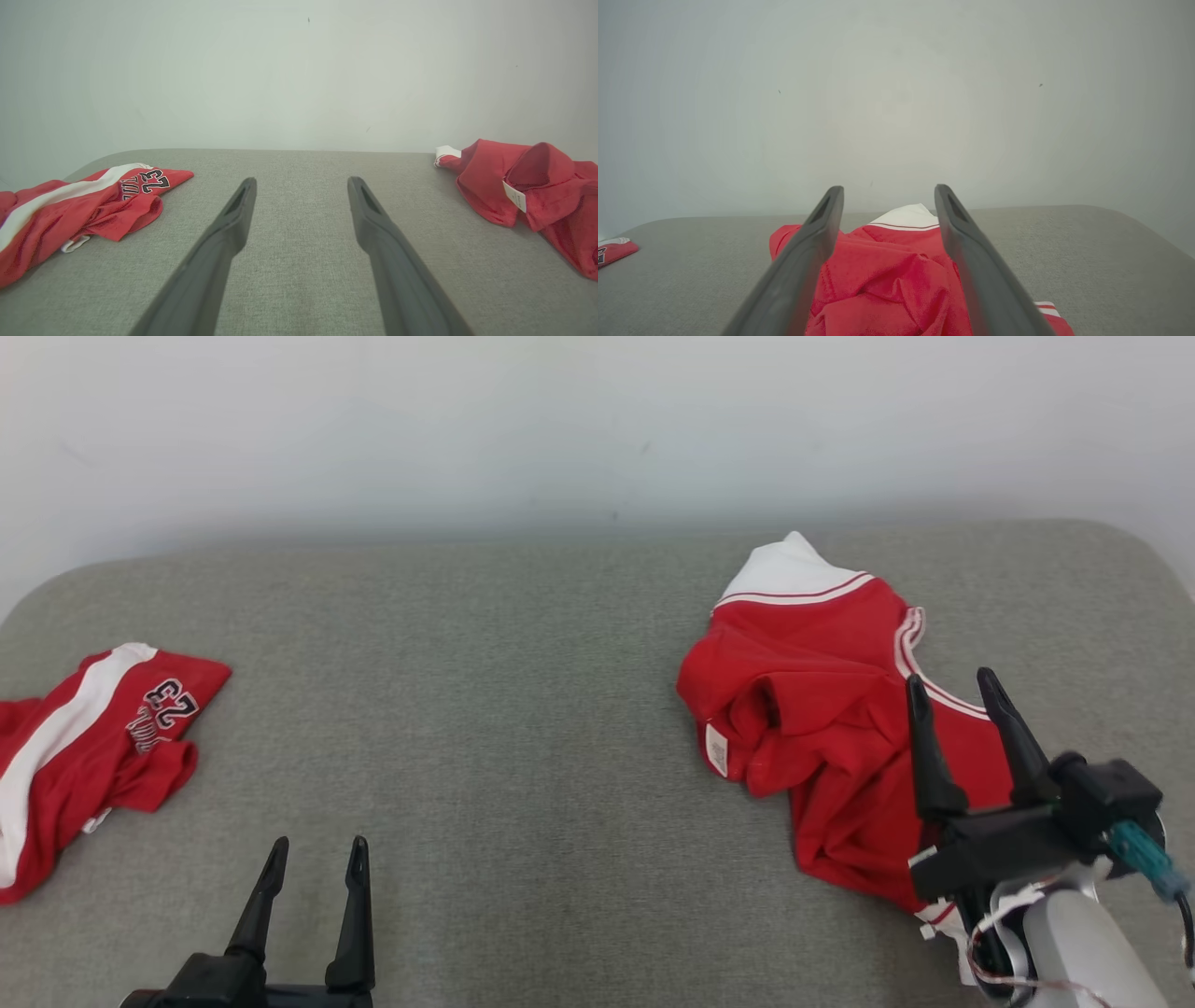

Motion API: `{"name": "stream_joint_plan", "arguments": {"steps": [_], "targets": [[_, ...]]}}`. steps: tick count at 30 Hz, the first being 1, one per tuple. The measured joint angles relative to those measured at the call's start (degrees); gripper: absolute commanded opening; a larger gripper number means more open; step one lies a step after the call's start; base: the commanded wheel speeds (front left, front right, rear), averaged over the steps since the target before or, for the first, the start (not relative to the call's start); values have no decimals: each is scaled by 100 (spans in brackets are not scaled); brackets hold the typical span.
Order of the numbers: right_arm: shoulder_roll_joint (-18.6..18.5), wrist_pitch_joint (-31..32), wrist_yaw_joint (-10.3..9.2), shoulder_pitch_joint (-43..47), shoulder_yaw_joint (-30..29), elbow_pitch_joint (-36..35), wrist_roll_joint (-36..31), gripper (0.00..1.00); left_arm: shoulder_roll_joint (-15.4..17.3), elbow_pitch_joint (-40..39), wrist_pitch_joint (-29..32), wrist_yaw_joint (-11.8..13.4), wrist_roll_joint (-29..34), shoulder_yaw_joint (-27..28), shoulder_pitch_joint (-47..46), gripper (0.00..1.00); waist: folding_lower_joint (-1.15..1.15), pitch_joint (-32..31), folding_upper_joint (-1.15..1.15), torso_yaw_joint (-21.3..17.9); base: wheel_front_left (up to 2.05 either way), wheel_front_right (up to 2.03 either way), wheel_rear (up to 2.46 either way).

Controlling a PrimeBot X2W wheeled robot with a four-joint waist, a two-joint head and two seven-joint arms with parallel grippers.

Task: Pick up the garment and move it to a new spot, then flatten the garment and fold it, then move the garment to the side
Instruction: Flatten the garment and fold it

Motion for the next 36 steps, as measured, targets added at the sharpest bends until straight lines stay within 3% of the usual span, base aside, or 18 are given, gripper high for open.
{"name": "stream_joint_plan", "arguments": {"steps": [8, 16, 27, 36], "targets": [[267, -2, 0, 944, -223, -1116, -151, 100, 16, 0, 0, -1, -2, -23, -1, 100, 0, -53, 0, -272, 0, 0, 0], [637, -1, 0, 1501, -297, -1283, -146, 100, 201, 76, 0, -1, -81, -210, -229, 100, 0, 2, 0, -472, 0, 0, 0], [879, -1, 0, 1330, -91, -1315, -141, 100, 737, 933, 0, 0, -474, -1474, -1773, 100, 1, 299, 0, -1115, 0, 0, 0], [983, -1, 0, 1123, -35, -1312, -82, 100, 853, 1835, 0, -2, -859, -2412, -2668, 100, 1, 730, 0, -1693, 0, 0, 0]]}}
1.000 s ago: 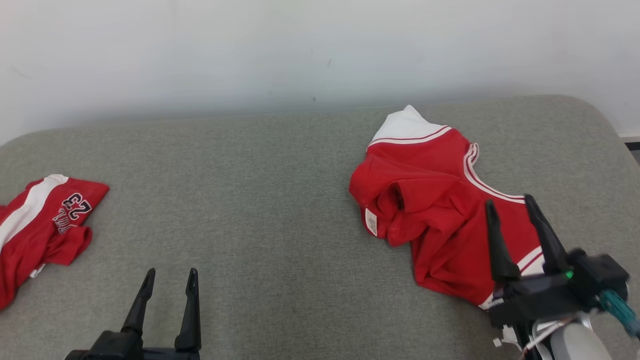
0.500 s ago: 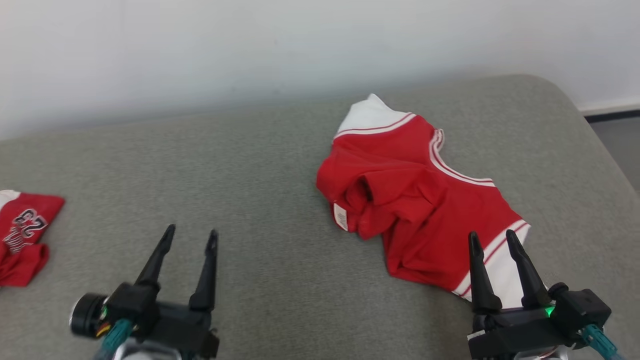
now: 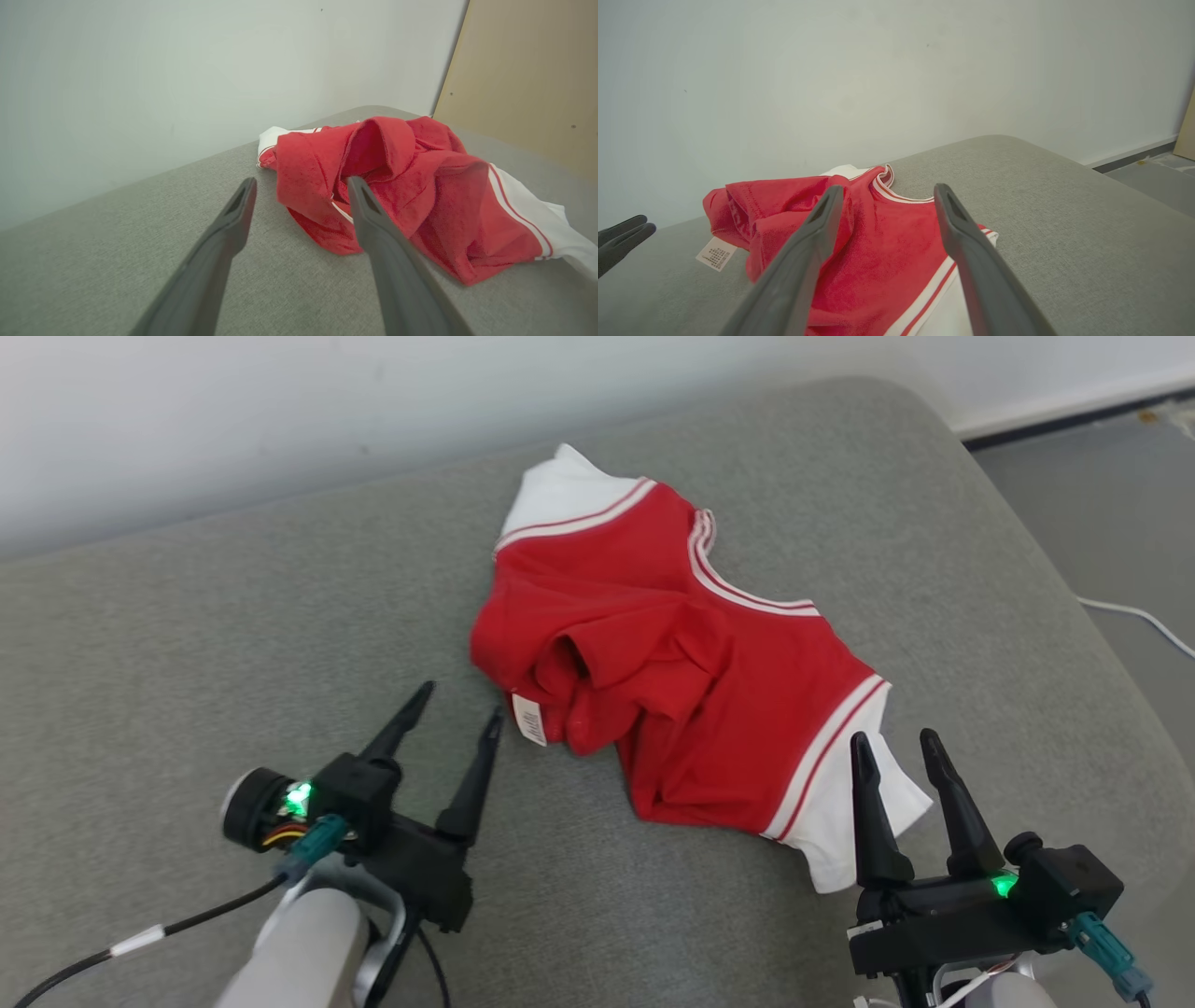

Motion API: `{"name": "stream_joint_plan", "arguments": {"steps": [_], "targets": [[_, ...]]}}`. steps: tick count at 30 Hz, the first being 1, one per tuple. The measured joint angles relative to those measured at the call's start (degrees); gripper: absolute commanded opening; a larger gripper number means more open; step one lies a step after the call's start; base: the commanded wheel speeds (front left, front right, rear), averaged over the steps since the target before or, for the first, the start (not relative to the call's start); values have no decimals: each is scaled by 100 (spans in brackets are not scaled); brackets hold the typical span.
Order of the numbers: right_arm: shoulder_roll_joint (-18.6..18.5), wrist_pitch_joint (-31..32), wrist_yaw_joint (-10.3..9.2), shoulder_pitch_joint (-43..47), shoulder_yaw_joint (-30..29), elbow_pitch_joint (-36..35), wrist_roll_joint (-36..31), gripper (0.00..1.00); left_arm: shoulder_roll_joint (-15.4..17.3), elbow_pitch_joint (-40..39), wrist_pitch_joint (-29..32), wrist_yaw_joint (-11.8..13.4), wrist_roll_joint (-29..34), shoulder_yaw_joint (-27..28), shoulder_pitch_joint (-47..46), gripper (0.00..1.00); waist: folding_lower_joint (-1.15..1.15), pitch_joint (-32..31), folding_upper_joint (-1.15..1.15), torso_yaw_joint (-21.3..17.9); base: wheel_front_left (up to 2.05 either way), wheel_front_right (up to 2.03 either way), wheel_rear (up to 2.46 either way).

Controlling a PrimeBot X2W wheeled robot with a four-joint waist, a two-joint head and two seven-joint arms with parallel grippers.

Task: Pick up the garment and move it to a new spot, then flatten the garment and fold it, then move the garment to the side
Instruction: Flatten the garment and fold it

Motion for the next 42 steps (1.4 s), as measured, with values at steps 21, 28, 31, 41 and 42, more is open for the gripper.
{"name": "stream_joint_plan", "arguments": {"steps": [21, 28, 31, 41, 42], "targets": [[43, 0, 0, -185, 116, -11, 116, 100, -26, 757, 0, 0, -186, -355, -688, 100, 0, 508, 0, -462, 0, 0, 0], [45, 0, 0, -108, 24, -19, 160, 100, -170, 448, 0, 153, 124, 180, -361, 100, 0, 536, 0, -384, 0, 0, 0], [47, 0, 0, -126, 38, -9, 161, 100, -212, 468, 0, 147, 193, 294, -324, 100, -1, 545, 0, -346, 0, 0, 0], [47, 0, 0, -204, 132, 26, 140, 100, -459, 1078, 0, 41, 223, 309, -606, 0, -1, 557, 0, -421, 0, 0, 0], [46, 0, 0, -203, 118, 30, 137, 100, -461, 1124, 0, 41, 199, 337, -661, 0, -1, 559, 0, -422, 0, 0, 0]]}}
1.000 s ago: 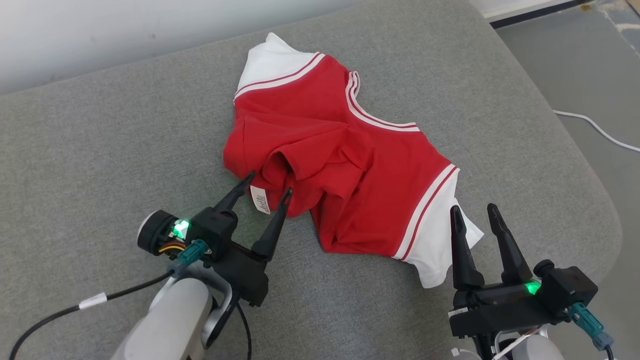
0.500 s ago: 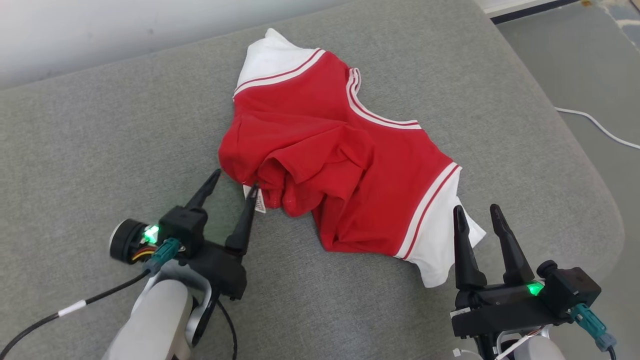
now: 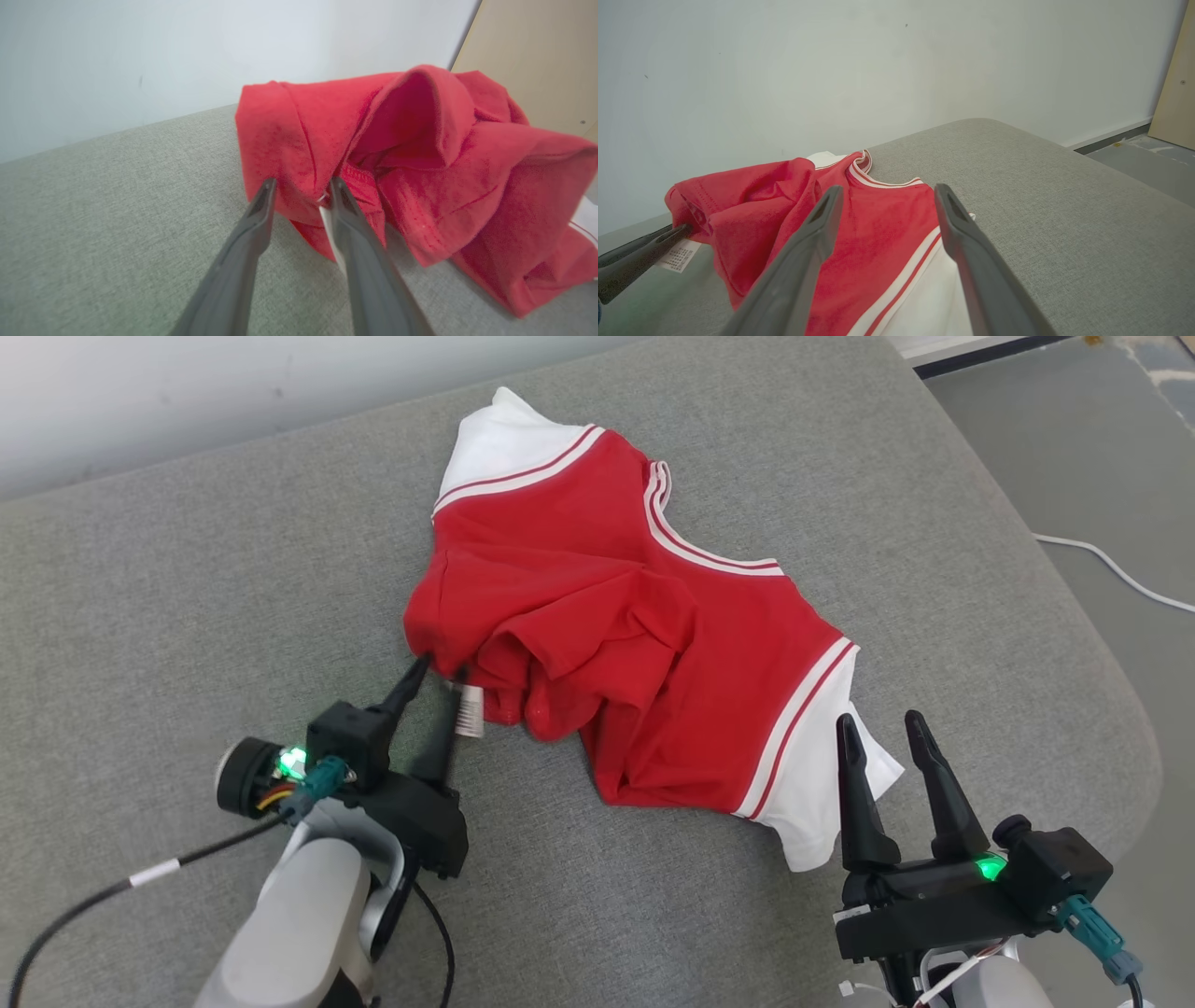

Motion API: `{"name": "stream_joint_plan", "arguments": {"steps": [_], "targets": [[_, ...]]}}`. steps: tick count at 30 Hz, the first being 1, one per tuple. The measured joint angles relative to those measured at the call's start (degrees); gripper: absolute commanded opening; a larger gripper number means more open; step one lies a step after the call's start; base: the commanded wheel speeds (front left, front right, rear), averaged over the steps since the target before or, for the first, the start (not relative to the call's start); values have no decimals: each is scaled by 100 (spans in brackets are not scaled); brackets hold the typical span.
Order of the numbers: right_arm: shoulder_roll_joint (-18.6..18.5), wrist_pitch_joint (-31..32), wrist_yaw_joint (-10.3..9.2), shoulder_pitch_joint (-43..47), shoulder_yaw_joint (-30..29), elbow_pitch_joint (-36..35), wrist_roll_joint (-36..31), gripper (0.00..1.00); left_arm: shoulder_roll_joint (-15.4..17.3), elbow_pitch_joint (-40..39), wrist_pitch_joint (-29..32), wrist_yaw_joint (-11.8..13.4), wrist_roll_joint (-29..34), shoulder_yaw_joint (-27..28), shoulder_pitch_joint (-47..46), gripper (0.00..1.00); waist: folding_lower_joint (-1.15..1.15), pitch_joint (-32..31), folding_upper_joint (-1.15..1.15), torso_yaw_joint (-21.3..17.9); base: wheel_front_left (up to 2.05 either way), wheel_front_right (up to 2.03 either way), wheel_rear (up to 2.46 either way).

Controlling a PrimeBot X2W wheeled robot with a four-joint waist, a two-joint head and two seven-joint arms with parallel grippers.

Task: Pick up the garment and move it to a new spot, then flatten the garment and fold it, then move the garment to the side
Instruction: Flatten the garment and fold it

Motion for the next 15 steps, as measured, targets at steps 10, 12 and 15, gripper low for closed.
{"name": "stream_joint_plan", "arguments": {"steps": [10, 12, 15], "targets": [[1, 0, 0, 159, -212, 30, -98, 100, 162, -381, 0, -31, -30, -21, -128, 0, 0, -124, 0, 298, 0, 0, 0], [0, -1, 0, 192, -248, 54, -104, 100, 308, -550, 0, -37, -2, -48, -69, 0, 0, -182, 0, 413, 0, 0, 0], [4, 1, 0, 243, -237, 96, -121, 100, 616, -764, 0, -37, 4, -141, -32, 0, 0, -294, 0, 598, 0, 0, 0]]}}
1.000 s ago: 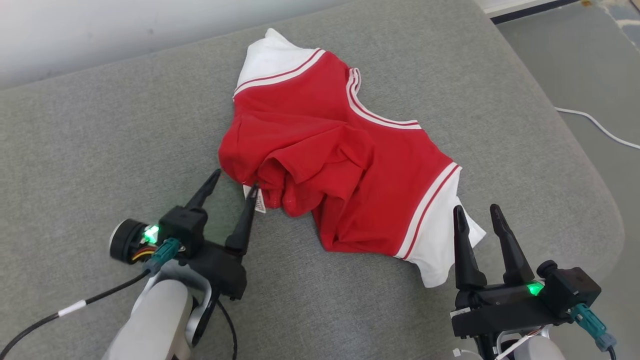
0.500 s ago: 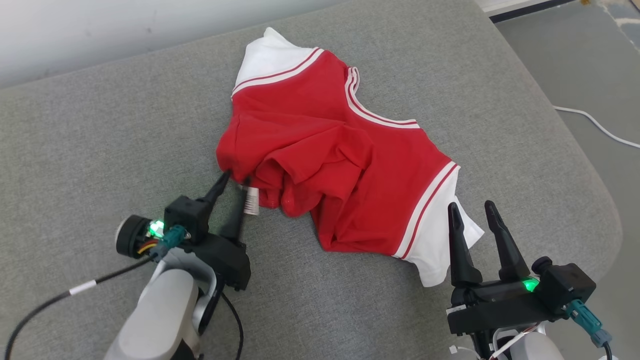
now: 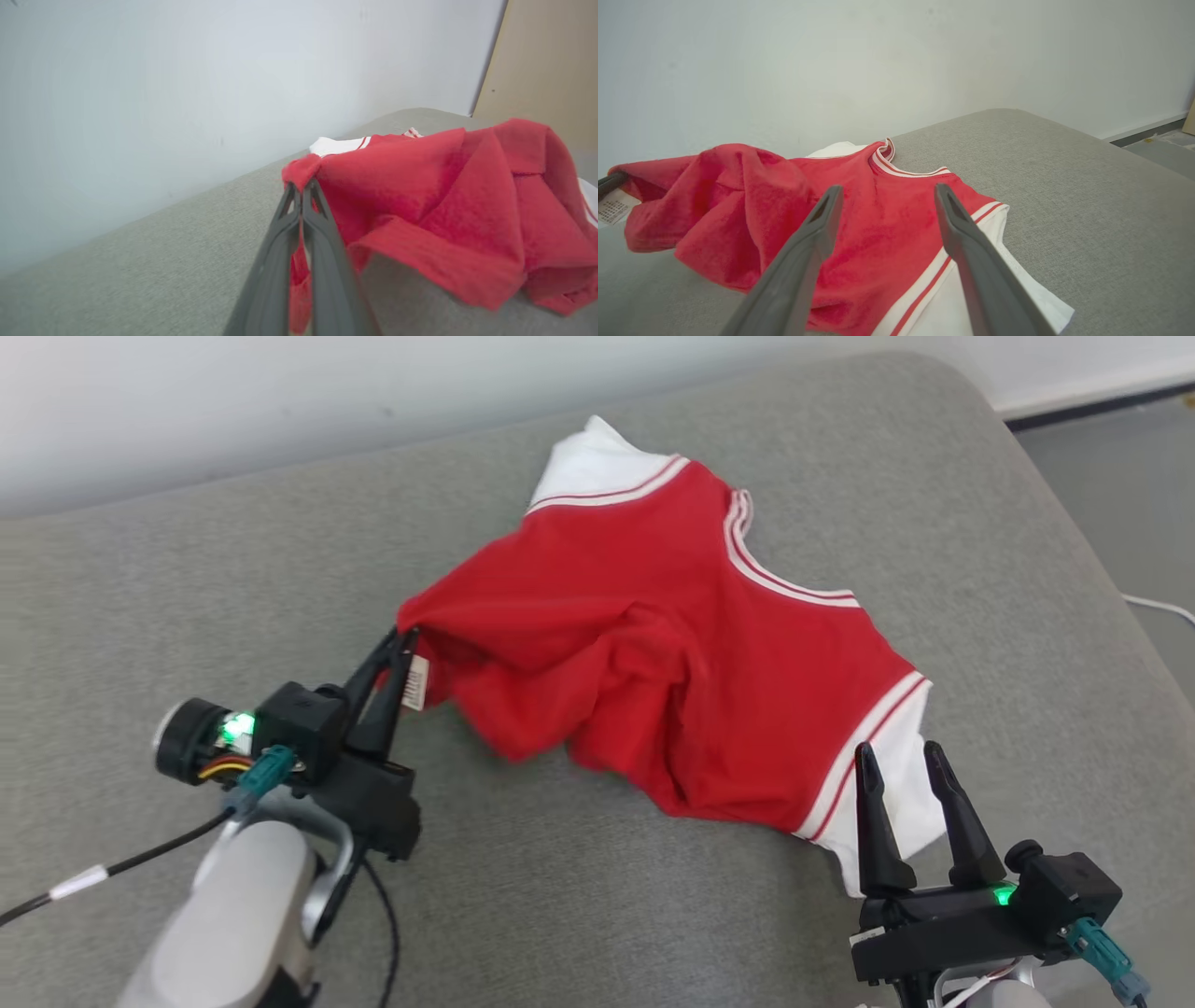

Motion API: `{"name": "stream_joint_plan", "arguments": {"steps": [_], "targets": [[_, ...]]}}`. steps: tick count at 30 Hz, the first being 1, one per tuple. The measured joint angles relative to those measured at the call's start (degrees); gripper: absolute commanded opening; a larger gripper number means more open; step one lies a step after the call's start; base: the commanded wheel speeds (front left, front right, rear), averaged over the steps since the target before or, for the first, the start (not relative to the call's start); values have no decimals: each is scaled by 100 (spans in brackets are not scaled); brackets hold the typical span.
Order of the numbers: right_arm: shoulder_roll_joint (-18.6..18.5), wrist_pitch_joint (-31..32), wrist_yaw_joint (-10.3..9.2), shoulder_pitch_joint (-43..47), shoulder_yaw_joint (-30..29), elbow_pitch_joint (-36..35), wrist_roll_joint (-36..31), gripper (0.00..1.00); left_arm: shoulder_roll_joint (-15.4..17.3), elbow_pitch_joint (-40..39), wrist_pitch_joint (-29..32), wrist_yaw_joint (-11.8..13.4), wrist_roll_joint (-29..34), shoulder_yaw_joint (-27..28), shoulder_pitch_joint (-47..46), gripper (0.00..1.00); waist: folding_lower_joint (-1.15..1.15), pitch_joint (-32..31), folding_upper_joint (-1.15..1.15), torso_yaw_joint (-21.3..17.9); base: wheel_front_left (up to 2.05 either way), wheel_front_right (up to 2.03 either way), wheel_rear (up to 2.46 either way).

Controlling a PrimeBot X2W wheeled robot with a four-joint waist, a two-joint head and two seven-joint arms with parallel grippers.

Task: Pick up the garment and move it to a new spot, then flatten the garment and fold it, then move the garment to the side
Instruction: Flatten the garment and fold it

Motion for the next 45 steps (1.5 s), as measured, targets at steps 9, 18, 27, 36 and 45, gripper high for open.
{"name": "stream_joint_plan", "arguments": {"steps": [9, 18, 27, 36, 45], "targets": [[2, -1, 0, -15, 143, 86, 25, 100, 1183, -353, 367, -1, -426, -404, -184, 0, -1, -323, -1, 330, 0, 0, 0], [-3, -1, 0, -41, 51, 122, 25, 100, 2015, -334, 567, -4, -803, -693, -689, 0, -1, -234, -1, 23, 0, 0, 0], [-1, -1, 0, -207, 76, 164, 0, 100, 2023, 18, 732, -4, -1043, -1397, -1669, 0, 0, 27, 0, -223, 0, 0, 0], [-1, -1, 0, -361, 59, 238, -24, 100, 1906, 1134, 487, -4, -1283, -1941, -2318, 100, 1, 246, 0, -403, 0, 0, 0], [2, -1, 0, -259, -34, 287, -44, 100, 1791, 1460, 63, -4, -1641, -1967, -2162, 100, 1, 141, 0, -161, 0, 0, 0]]}}
